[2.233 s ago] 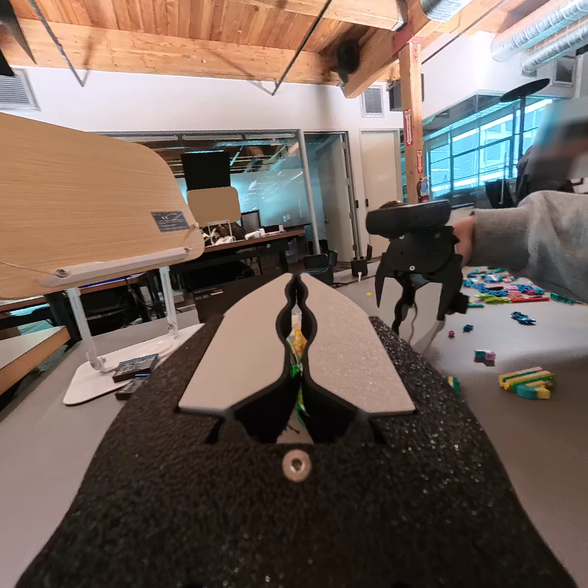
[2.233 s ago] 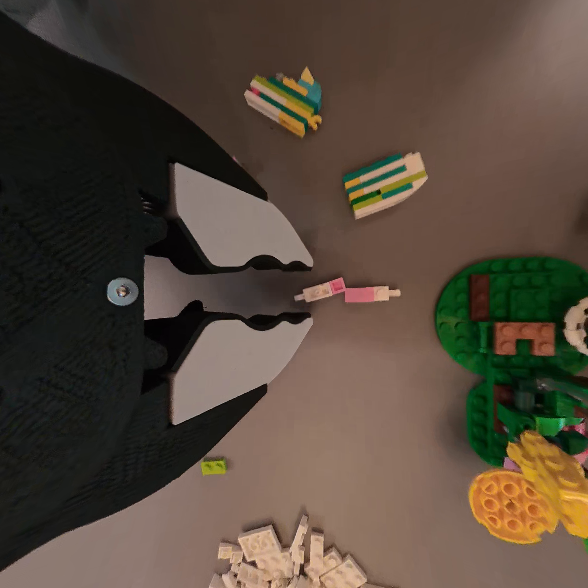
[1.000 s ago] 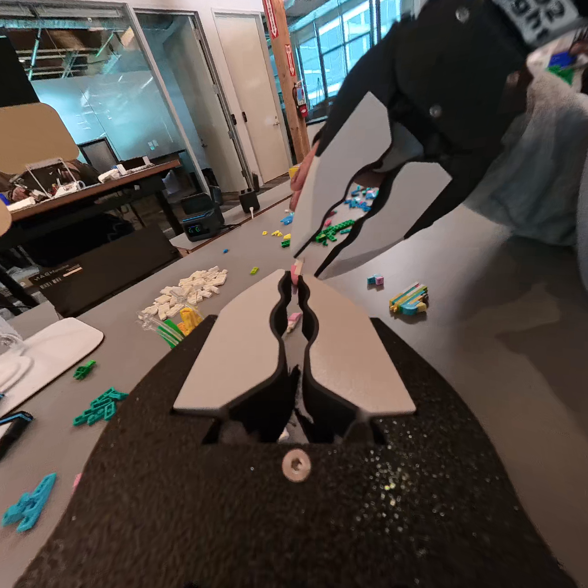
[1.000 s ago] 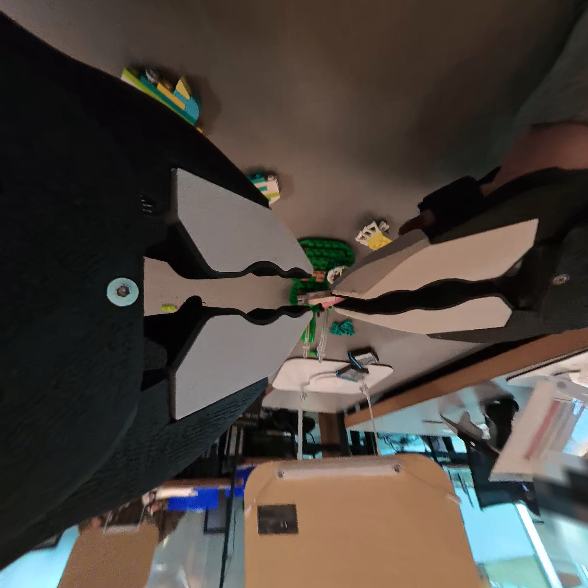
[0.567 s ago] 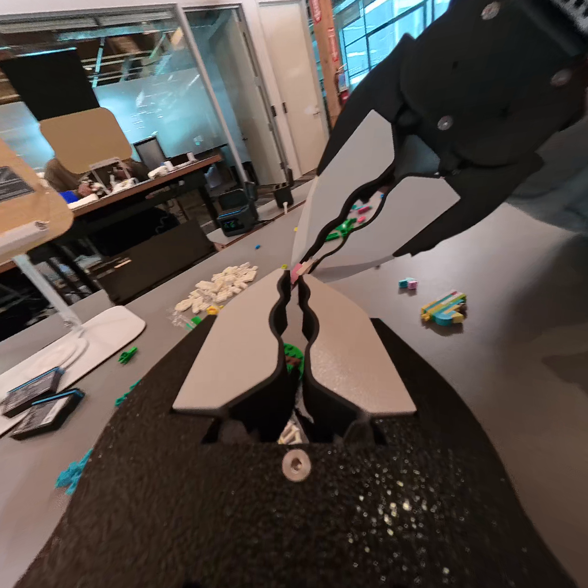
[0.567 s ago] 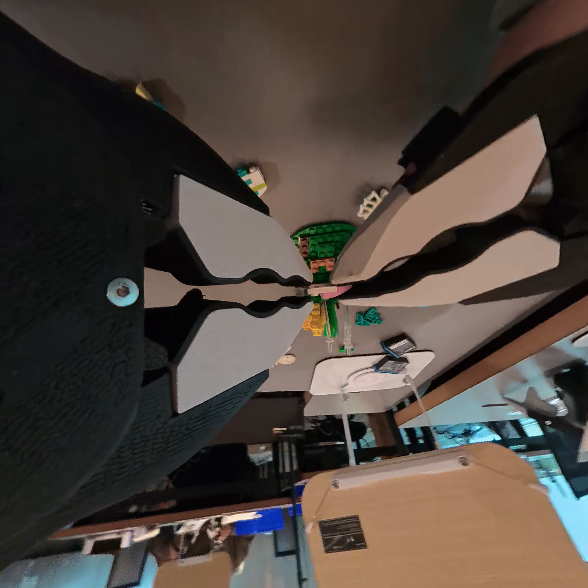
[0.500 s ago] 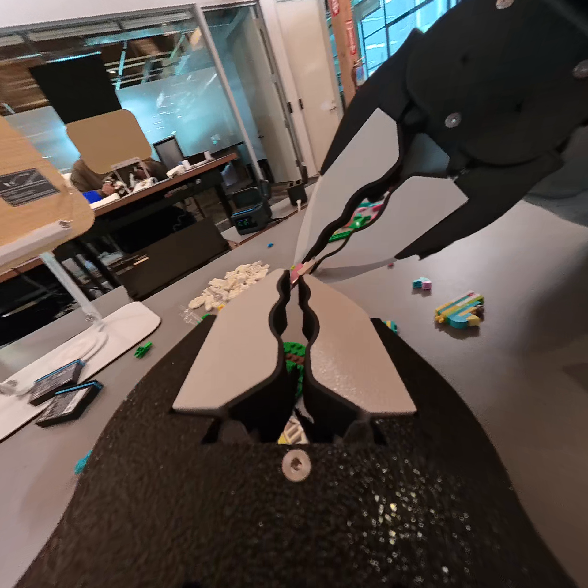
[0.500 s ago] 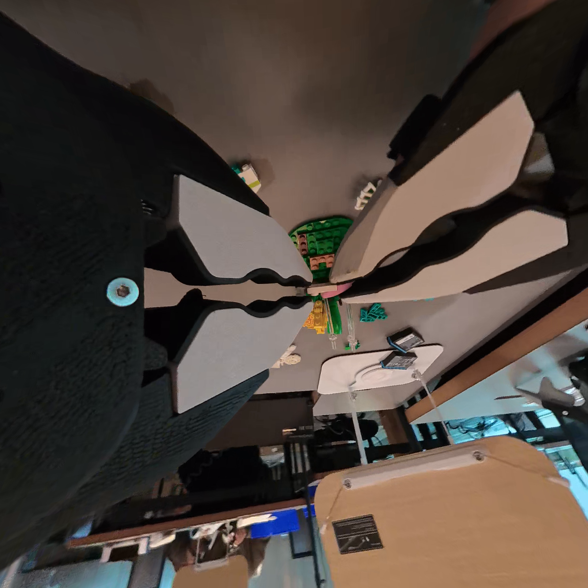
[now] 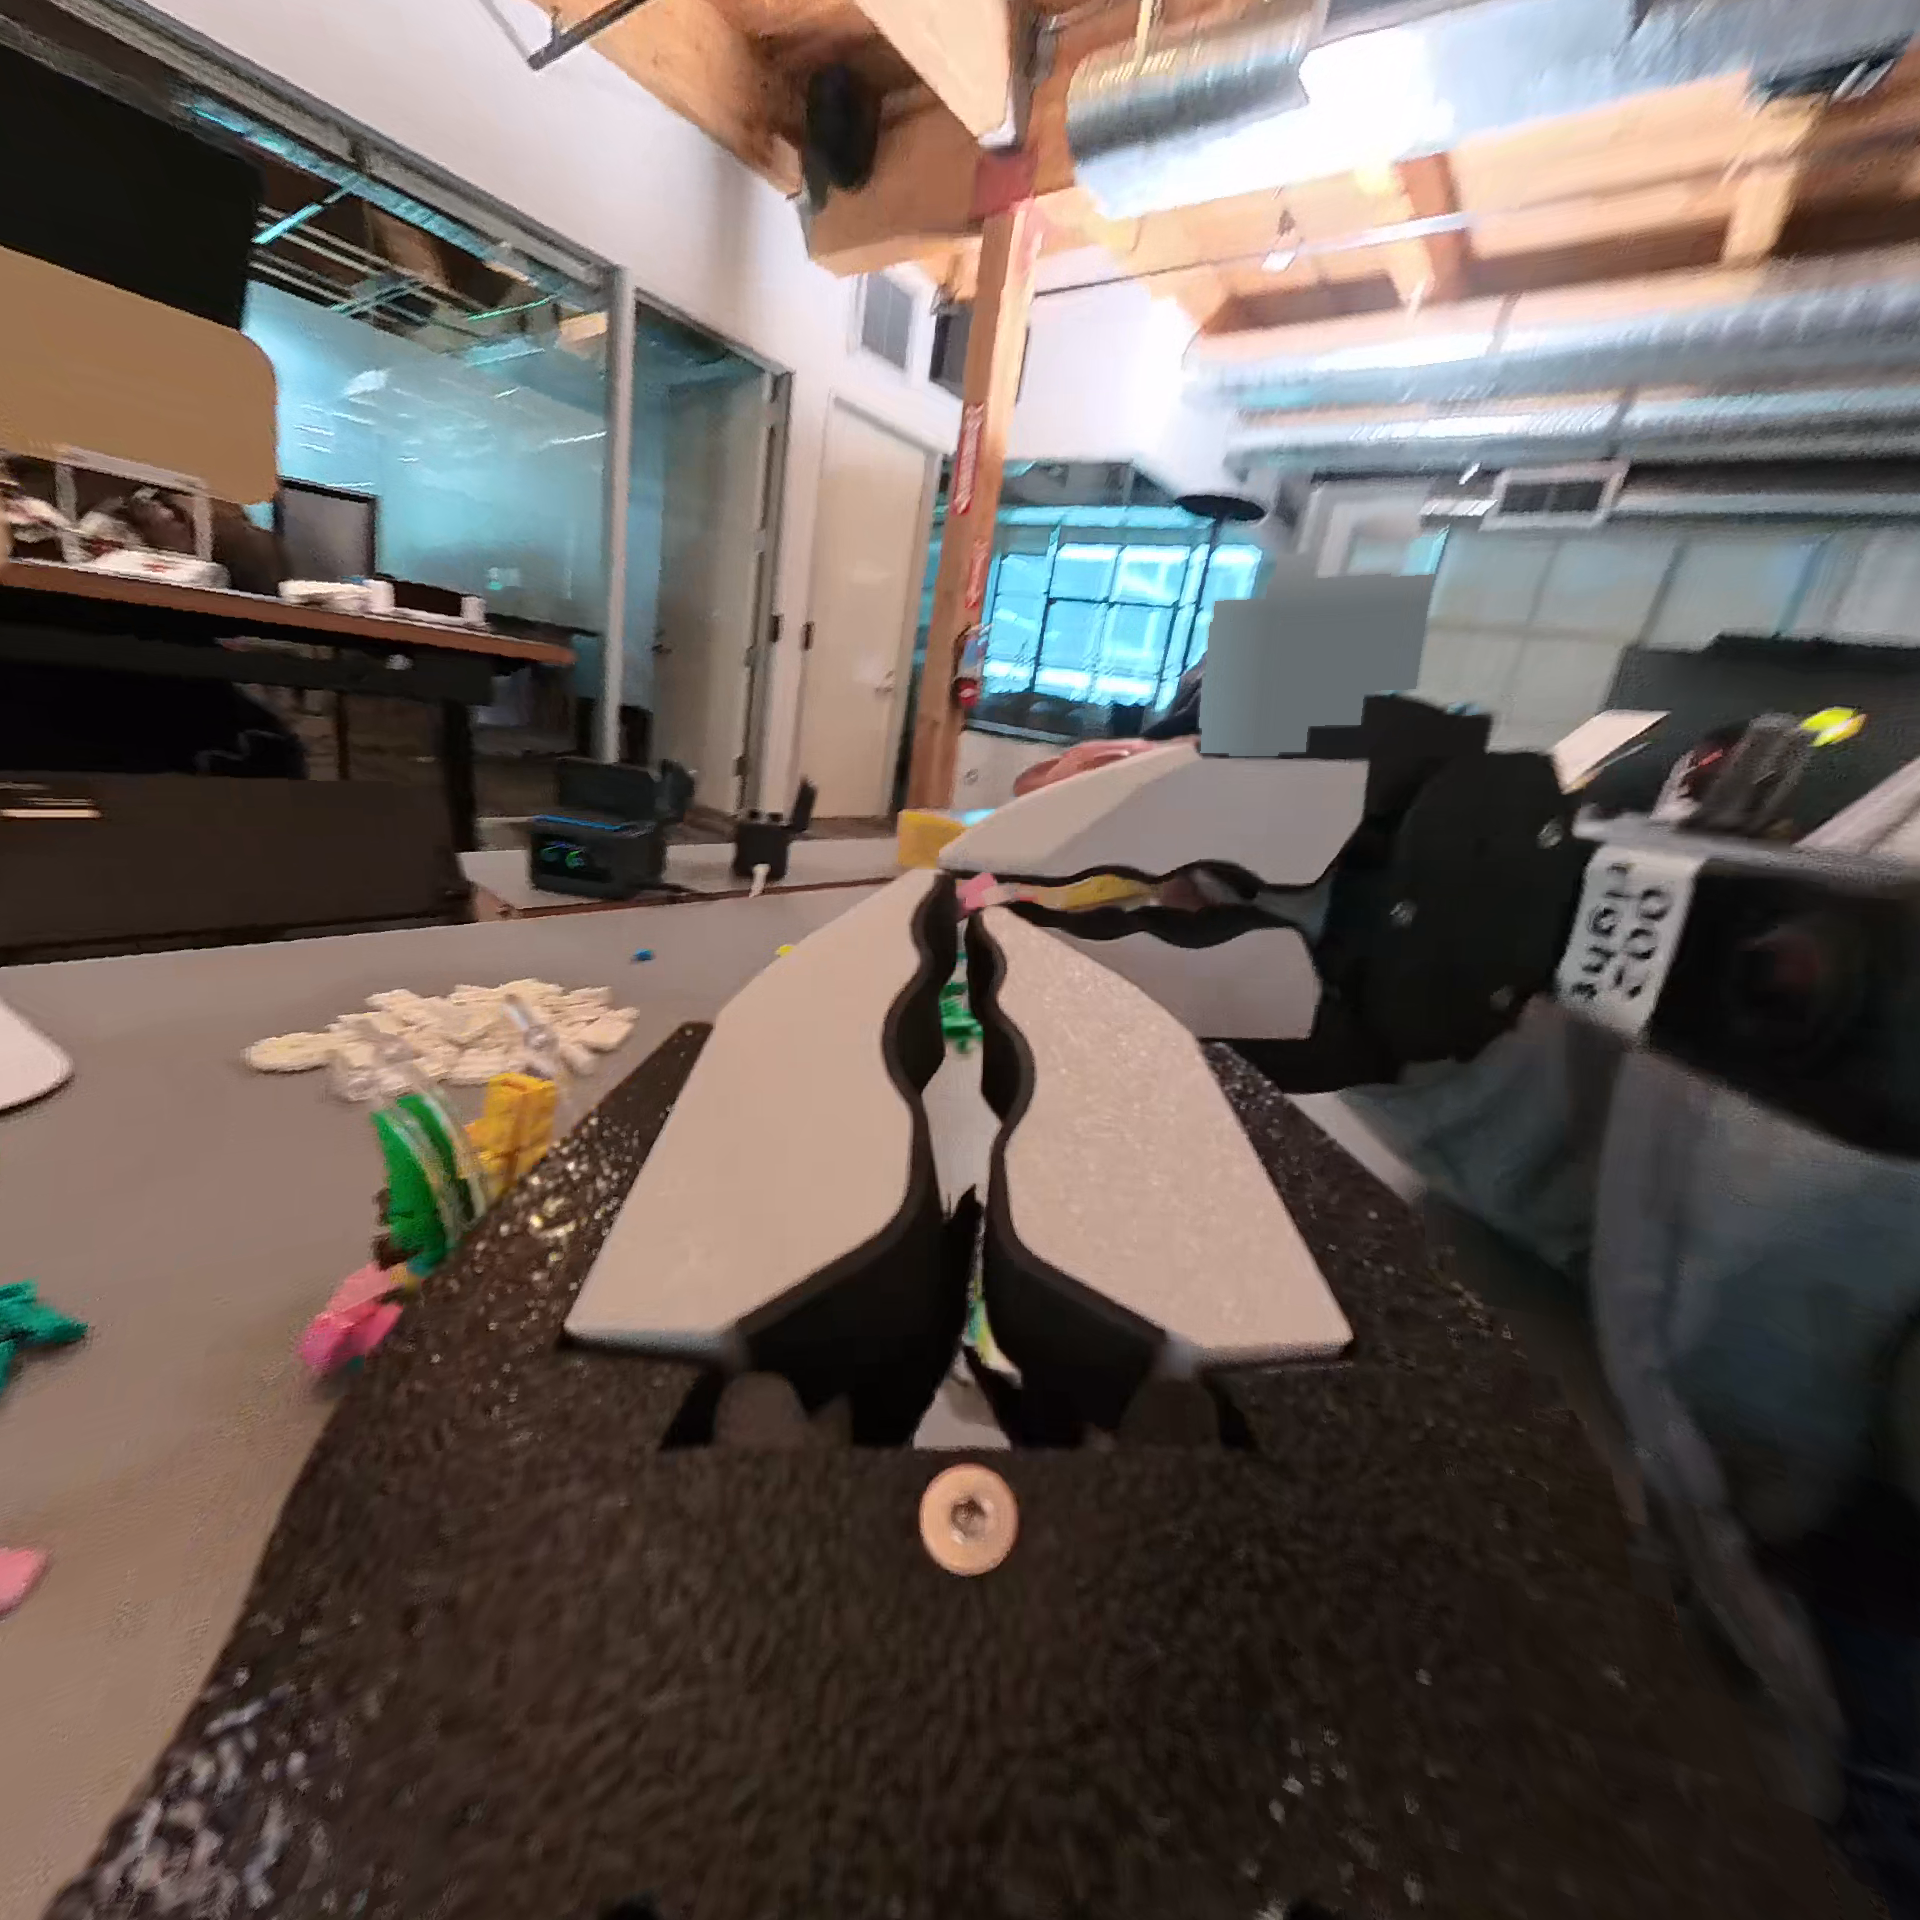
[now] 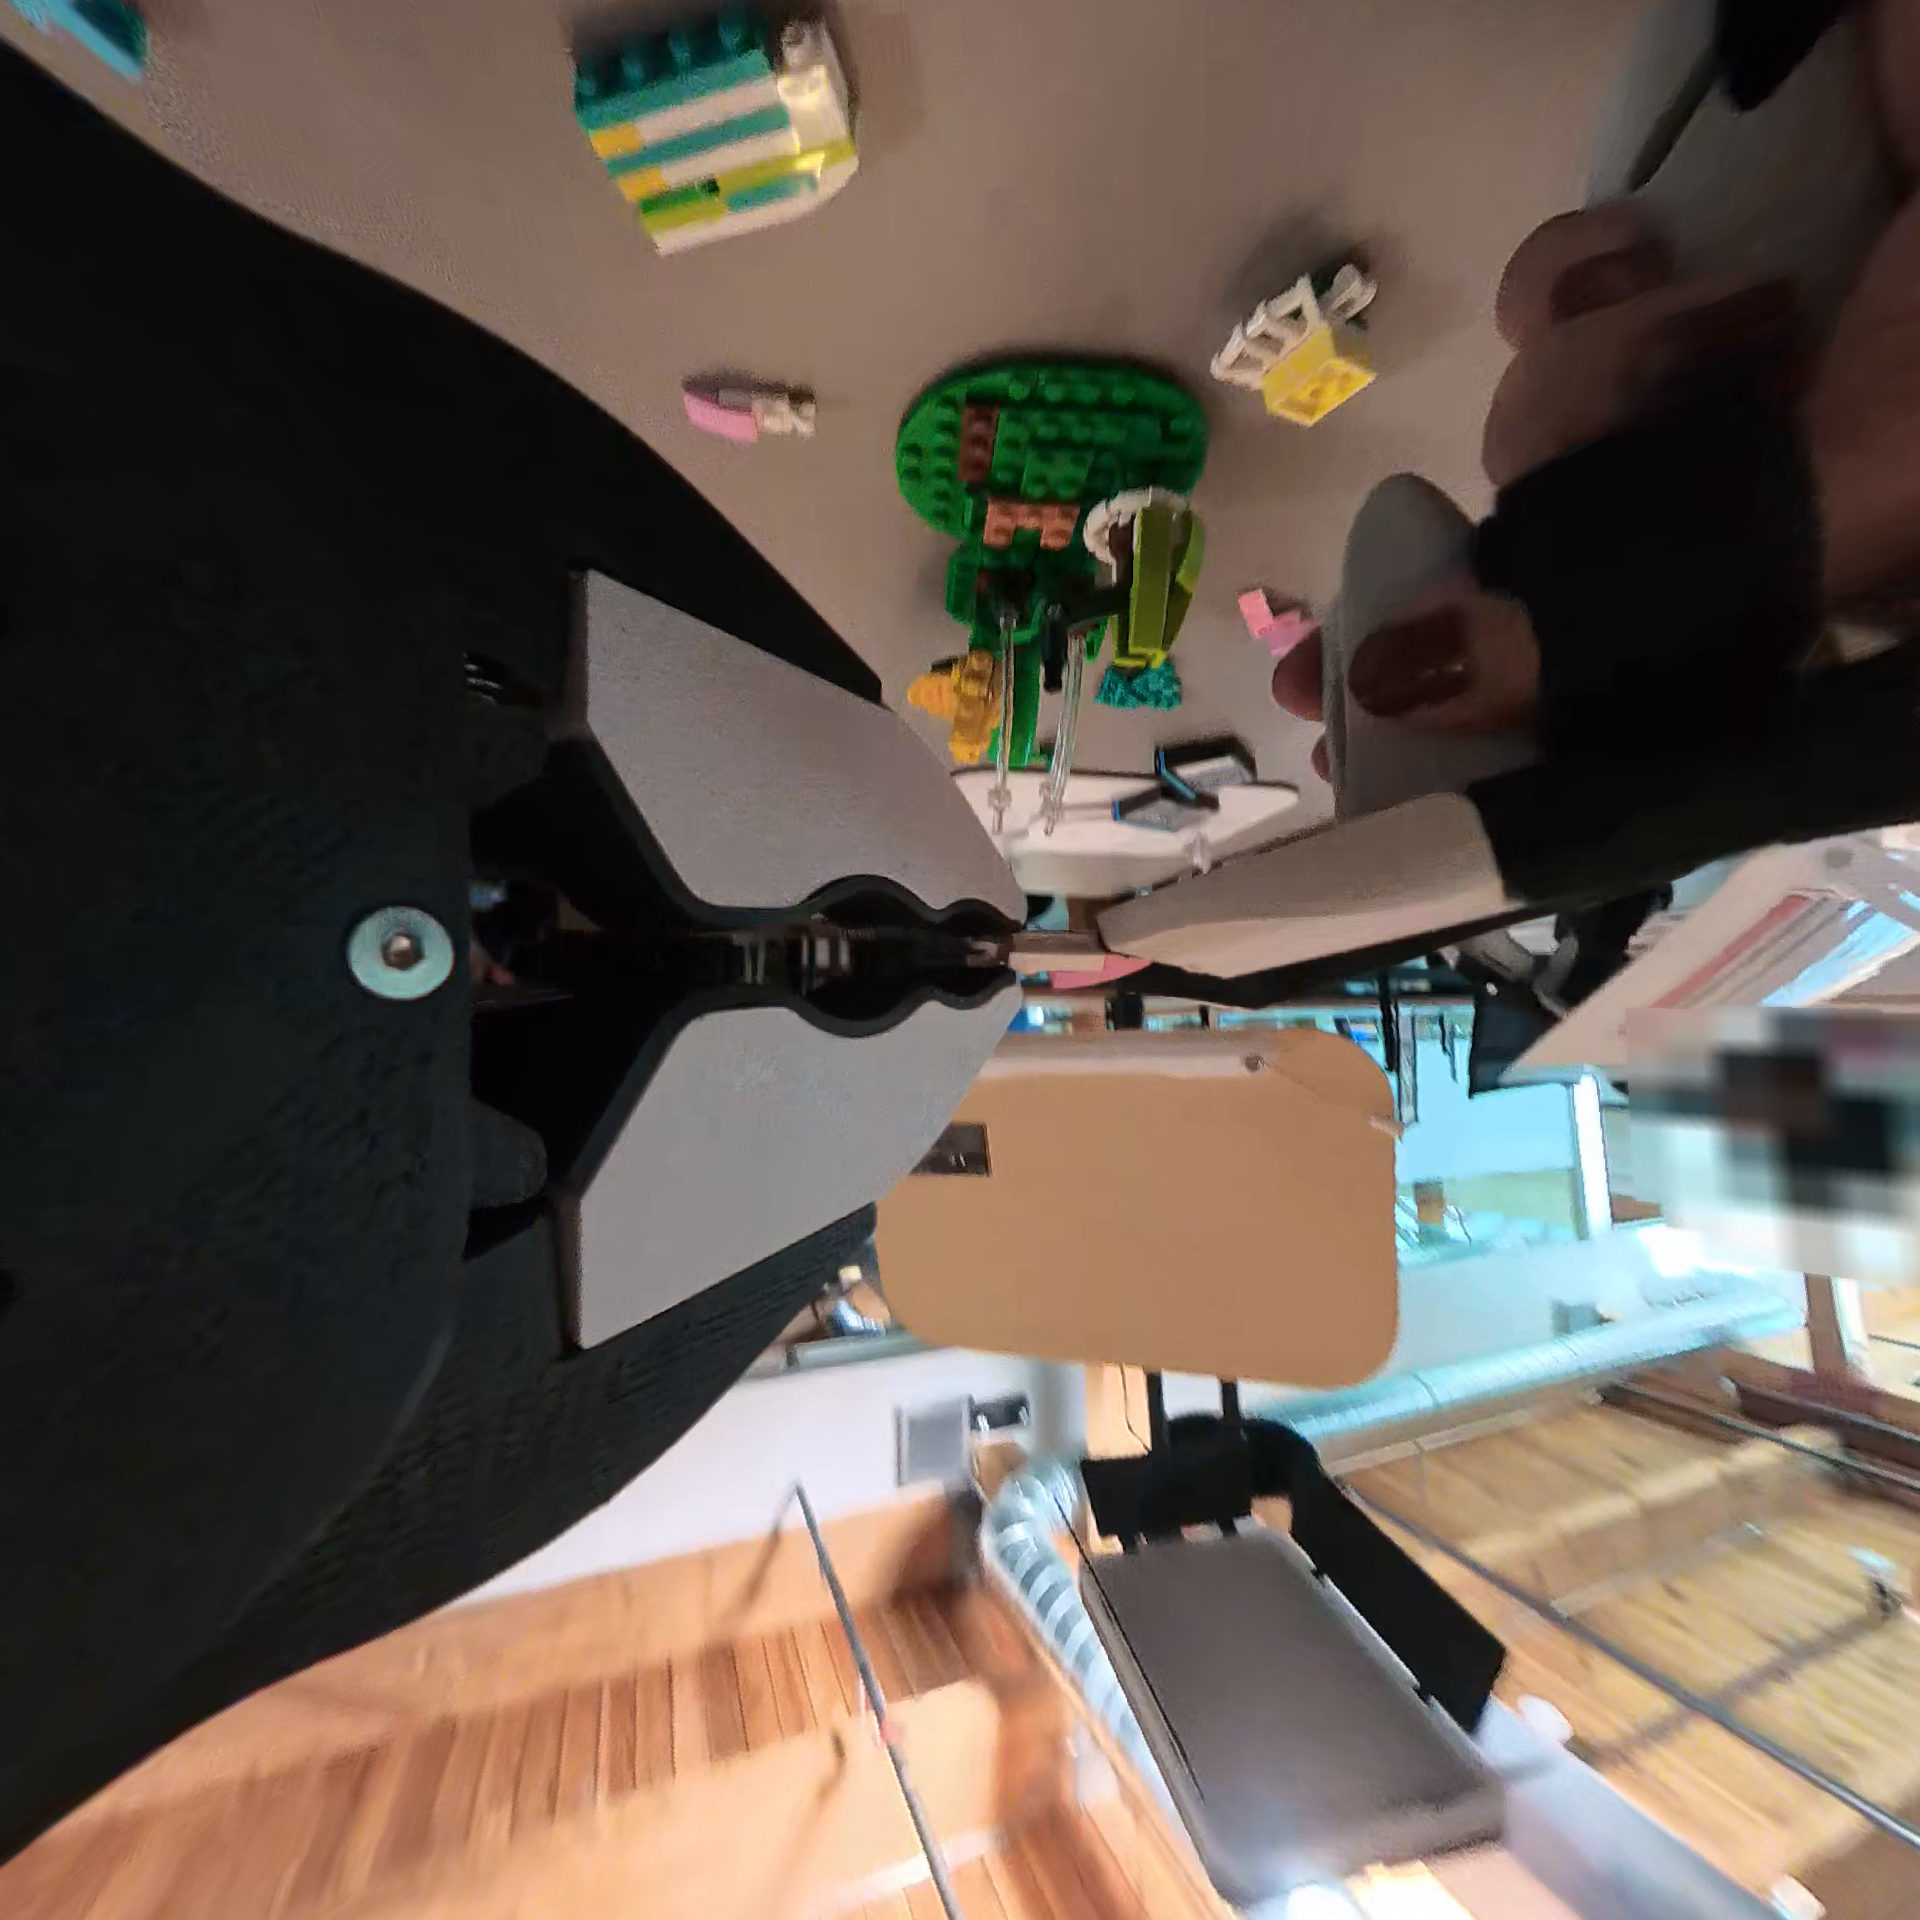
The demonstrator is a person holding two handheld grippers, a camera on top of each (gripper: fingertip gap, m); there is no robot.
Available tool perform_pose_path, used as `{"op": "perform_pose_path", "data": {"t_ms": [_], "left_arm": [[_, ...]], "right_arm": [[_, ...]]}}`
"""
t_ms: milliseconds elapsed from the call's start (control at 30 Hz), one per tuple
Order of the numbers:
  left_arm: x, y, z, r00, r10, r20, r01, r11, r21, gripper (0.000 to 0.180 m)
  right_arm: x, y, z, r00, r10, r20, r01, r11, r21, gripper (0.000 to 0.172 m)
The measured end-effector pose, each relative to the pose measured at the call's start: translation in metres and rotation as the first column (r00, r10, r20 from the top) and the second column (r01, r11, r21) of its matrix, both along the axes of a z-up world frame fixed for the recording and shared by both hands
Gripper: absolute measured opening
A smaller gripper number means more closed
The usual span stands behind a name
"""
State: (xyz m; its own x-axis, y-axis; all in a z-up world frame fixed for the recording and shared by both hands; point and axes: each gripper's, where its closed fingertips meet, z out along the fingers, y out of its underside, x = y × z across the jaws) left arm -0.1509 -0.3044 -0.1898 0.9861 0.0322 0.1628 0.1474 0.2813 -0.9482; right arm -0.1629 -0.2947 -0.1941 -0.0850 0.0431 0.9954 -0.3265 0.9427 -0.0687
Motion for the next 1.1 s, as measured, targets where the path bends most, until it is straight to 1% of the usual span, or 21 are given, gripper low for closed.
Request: {"op": "perform_pose_path", "data": {"t_ms": [67,133,167,200,267,300,367,433,533,733,867,900,967,1033,1100], "left_arm": [[0.005,-0.002,0.006,0.995,-0.083,0.053,0.079,0.995,0.061,0.001],[0.010,-0.008,0.013,0.969,-0.213,0.127,0.194,0.970,0.147,0.000],[0.013,-0.012,0.014,0.941,-0.296,0.167,0.266,0.947,0.180,0.000],[0.013,-0.014,0.012,0.928,-0.321,0.190,0.290,0.941,0.176,0.000],[0.007,-0.010,-0.002,0.945,-0.254,0.204,0.247,0.967,0.063,0.000],[0.005,-0.007,-0.004,0.953,-0.223,0.203,0.220,0.975,0.039,0.000],[0.008,-0.005,0.001,0.954,-0.226,0.197,0.219,0.974,0.061,0.016],[0.014,0.001,-0.002,0.959,-0.231,0.163,0.231,0.973,0.020,0.021],[0.021,0.008,-0.009,0.970,-0.221,0.105,0.227,0.973,-0.047,0.019],[0.028,0.010,-0.011,0.927,-0.324,0.189,0.332,0.943,-0.015,0.008],[0.029,0.011,-0.011,0.910,-0.349,0.223,0.357,0.934,0.004,0.014],[0.029,0.011,-0.011,0.910,-0.349,0.224,0.357,0.934,0.006,0.011],[0.028,0.011,-0.013,0.924,-0.327,0.198,0.337,0.941,-0.017,0.008],[0.029,0.010,-0.012,0.946,-0.294,0.138,0.303,0.952,-0.050,0.008],[0.028,0.009,-0.010,0.957,-0.272,0.102,0.279,0.959,-0.057,0.008]], "right_arm": [[0.004,-0.002,0.005,0.999,0.028,-0.035,-0.028,1.000,0.006,0.003],[0.005,0.001,0.009,0.998,0.038,-0.043,-0.038,0.999,0.001,0.003],[0.004,0.006,0.009,0.999,0.028,-0.026,-0.028,1.000,0.008,0.003],[0.005,0.010,0.006,0.999,0.036,0.016,-0.036,0.999,0.008,0.003],[0.007,0.015,0.006,0.996,0.051,0.068,-0.049,0.998,-0.027,0.004],[0.009,0.016,0.005,0.995,0.062,0.076,-0.062,0.998,-0.007,0.004],[0.013,0.014,0.002,0.993,0.091,0.073,-0.096,0.993,0.067,0.003],[0.017,0.008,-0.004,0.988,0.127,0.089,-0.136,0.986,0.099,0.003],[0.020,0.004,-0.004,0.986,0.147,0.078,-0.156,0.980,0.122,0.003],[0.022,0.003,-0.005,0.985,0.162,0.052,-0.168,0.969,0.182,0.004],[0.023,0.000,-0.010,0.984,0.173,0.050,-0.180,0.959,0.220,0.003],[0.023,0.000,-0.010,0.984,0.173,0.051,-0.180,0.958,0.225,0.003],[0.023,0.000,-0.011,0.984,0.171,0.046,-0.177,0.957,0.230,0.003],[0.022,-0.001,-0.009,0.984,0.174,0.035,-0.177,0.958,0.224,0.003],[0.023,-0.002,-0.007,0.984,0.170,0.048,-0.176,0.971,0.159,0.005]]}}
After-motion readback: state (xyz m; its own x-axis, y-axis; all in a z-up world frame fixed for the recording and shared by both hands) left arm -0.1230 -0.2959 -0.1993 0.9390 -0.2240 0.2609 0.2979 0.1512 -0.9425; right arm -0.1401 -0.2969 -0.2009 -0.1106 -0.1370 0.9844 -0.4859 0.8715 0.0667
